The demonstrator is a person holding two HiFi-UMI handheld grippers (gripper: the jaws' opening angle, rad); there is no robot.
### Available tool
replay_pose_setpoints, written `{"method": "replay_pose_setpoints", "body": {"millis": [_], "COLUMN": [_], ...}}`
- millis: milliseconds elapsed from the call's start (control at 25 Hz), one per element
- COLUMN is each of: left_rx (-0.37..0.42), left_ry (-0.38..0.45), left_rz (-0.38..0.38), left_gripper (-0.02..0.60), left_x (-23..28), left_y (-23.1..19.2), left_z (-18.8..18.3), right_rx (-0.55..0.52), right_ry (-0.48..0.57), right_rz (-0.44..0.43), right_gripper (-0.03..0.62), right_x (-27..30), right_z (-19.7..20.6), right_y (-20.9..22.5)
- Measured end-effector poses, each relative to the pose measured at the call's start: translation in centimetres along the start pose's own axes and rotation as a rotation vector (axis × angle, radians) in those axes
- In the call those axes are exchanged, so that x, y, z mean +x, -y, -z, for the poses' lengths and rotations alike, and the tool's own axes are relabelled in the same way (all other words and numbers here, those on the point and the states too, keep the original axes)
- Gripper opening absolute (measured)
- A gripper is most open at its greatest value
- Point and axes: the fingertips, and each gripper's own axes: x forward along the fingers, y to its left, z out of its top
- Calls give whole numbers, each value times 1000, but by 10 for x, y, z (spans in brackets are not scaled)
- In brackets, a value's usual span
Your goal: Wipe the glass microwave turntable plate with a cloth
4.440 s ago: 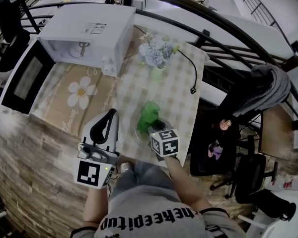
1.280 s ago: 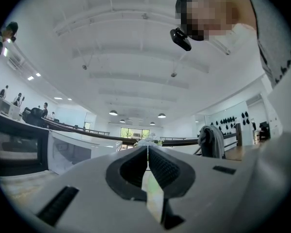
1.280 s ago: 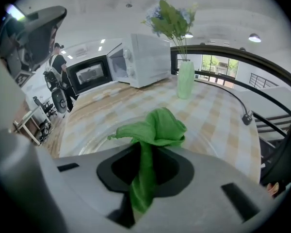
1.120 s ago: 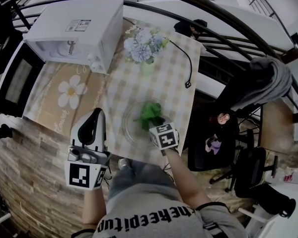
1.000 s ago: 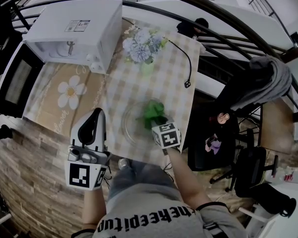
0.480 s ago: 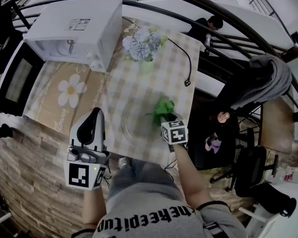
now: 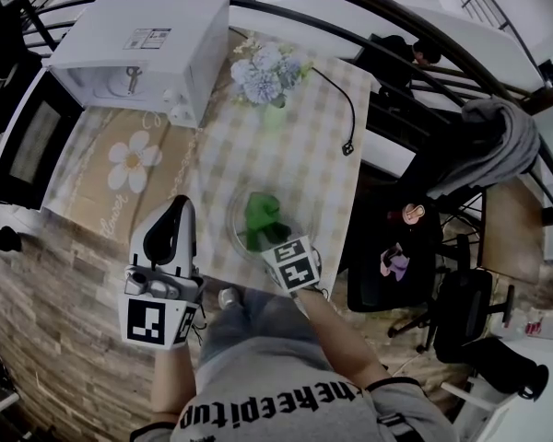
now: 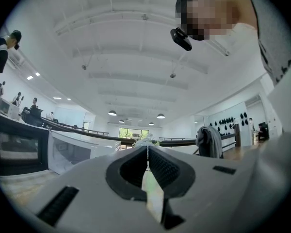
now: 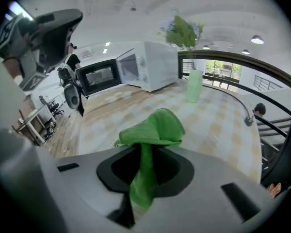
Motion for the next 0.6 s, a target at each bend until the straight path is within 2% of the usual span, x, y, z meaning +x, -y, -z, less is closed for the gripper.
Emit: {"method": "replay_pose_setpoints", "body": {"millis": [120, 200, 360, 600], "left_rx": [0, 0, -1, -6], "left_ry": [0, -3, -6, -5], "left_rz": [0, 1, 12, 36], "left_gripper": [11, 11, 11, 11], "left_x": [-4, -7, -11, -10], "left_y": [-1, -1, -1, 5], "left_z": [-1, -1, -1, -1], "right_rx": [-53, -97, -139, -89], "right_ry": [-18, -44, -46, -37], "right_rz": [-74, -86, -71, -36], "right_gripper": [63, 63, 63, 63], "right_x": [10, 18, 21, 13], "right_z": [4, 10, 16, 25], "right_y": [-44, -58, -60, -42]}}
